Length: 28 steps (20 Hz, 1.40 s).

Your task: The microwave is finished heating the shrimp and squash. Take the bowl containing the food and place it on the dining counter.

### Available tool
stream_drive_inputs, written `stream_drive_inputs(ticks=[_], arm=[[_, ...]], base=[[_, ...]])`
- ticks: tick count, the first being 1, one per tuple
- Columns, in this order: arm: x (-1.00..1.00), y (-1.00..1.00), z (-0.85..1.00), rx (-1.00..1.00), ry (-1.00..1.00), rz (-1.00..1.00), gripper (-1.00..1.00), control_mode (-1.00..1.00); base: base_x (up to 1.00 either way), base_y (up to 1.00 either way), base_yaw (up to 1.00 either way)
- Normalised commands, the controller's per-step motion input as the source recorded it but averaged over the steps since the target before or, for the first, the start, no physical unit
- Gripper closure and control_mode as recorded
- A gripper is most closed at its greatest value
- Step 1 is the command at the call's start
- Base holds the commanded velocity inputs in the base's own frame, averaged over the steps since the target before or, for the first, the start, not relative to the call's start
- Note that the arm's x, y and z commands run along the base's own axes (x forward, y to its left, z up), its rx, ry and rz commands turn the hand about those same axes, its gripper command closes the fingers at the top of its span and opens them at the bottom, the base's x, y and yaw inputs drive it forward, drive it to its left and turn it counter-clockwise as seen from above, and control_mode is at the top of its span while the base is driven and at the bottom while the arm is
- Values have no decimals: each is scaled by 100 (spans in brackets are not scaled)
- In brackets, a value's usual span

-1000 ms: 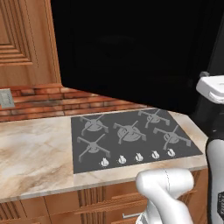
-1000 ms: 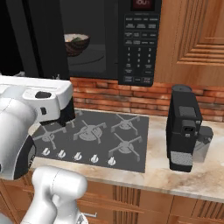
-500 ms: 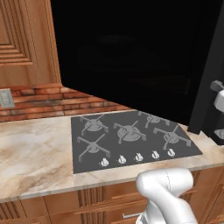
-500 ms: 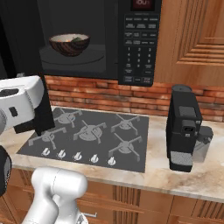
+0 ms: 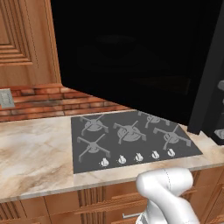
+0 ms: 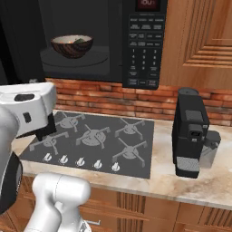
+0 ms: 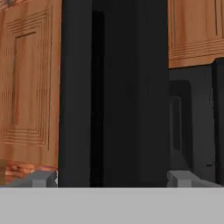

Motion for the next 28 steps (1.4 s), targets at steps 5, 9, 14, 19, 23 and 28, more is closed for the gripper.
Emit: stream_drive_inputs(ticks=[5,9,14,19,23,28], arm=[[0,-100,1,27,49,5,-100,-100],[0,-100,-3,33,54,10,-100,-100],[57,-82,-65,37,42,4,-100,-100],[100,-7,-99,25,30,0,-100,-100],[86,42,-49,16,9,0,-100,-100],[53,52,-3,8,12,0,-100,-100]], base=[[0,0,0],[0,0,0],[0,0,0],[0,0,0],[0,0,0],[0,0,0]])
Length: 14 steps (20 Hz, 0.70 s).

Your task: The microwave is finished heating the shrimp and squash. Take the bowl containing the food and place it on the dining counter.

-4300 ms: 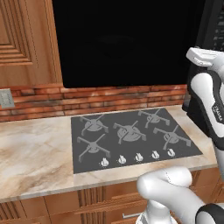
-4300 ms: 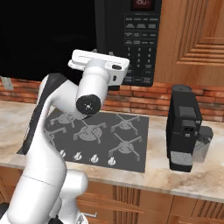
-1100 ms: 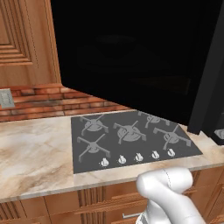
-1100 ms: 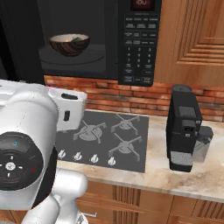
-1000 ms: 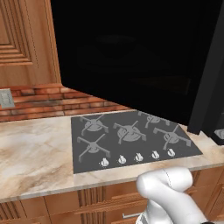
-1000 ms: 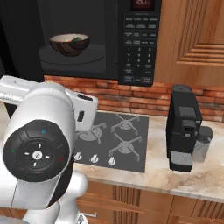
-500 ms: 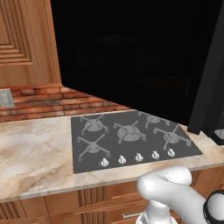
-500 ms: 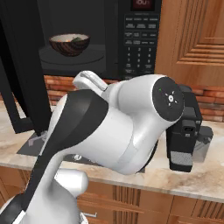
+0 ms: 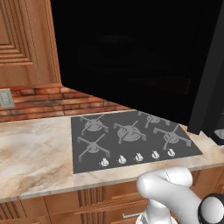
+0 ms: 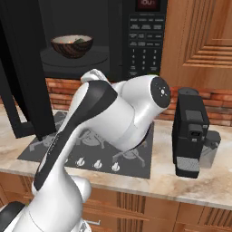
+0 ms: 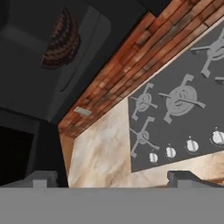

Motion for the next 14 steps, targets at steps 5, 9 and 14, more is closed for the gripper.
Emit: stream_drive_inputs(ticks=[5,9,14], arm=[[44,64,4,5,21,0,-100,-100],[65,47,2,10,22,0,-100,-100],[42,28,17,18,26,0,-100,-100]], base=[[0,0,0],[0,0,0],[0,0,0]])
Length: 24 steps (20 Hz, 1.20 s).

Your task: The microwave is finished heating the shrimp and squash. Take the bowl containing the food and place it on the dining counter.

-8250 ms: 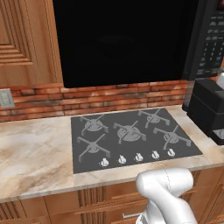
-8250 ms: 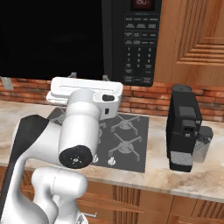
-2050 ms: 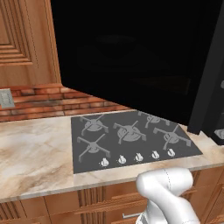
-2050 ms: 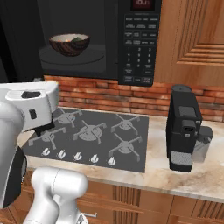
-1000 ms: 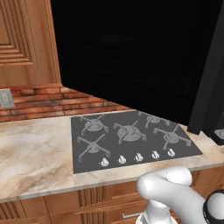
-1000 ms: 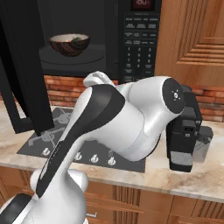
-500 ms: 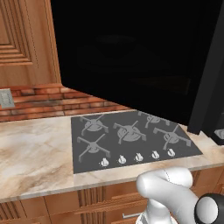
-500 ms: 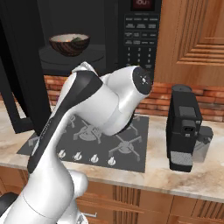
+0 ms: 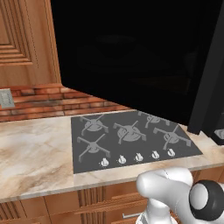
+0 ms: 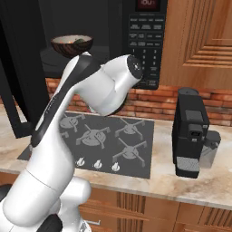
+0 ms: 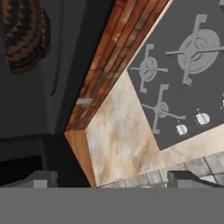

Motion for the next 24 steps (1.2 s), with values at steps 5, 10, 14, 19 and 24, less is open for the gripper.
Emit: stream_drive_inputs(ticks=[5,10,14,19,24], arm=[[-25,19,37,23,26,8,-100,-100],[-65,18,39,29,20,17,-100,-100],[-83,41,31,31,13,16,-100,-100],[-88,83,14,26,7,8,-100,-100],[-97,100,3,22,1,3,-100,-100]], base=[[0,0,0],[0,0,0],[0,0,0],[0,0,0],[0,0,0]])
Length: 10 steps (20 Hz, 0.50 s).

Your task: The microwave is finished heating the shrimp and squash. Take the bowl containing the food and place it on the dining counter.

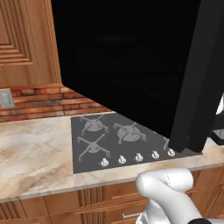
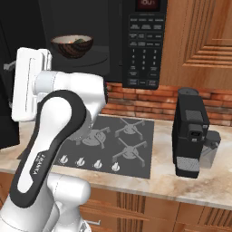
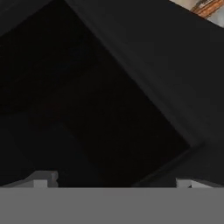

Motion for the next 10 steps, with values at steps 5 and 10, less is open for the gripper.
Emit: stream_drive_inputs(ticks=[5,10], arm=[[-100,100,2,23,0,2,-100,-100],[-48,100,0,8,0,-5,-100,-100]], base=[[0,0,0],[0,0,0]])
